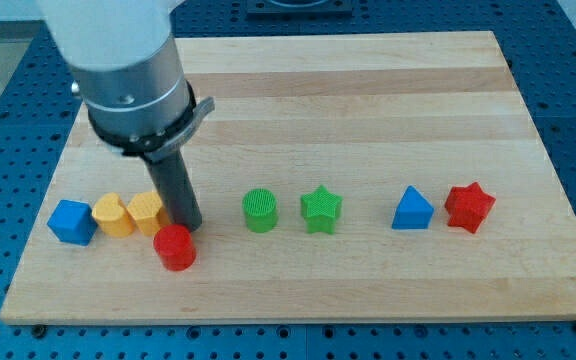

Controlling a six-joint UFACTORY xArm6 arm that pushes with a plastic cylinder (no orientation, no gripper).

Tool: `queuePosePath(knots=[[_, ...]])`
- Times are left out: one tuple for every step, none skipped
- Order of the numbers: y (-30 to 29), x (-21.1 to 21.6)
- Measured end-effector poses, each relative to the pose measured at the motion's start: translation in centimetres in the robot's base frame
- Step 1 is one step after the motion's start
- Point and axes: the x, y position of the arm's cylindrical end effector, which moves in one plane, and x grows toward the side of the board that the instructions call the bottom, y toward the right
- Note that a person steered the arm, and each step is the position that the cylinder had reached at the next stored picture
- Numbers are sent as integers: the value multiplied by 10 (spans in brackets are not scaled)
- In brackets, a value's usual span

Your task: Move the red circle below the yellow heart

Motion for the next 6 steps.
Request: queuePosePath(knots=[[31, 9], [54, 36], [-19, 37], [-35, 37], [-35, 37], [-37, 38]])
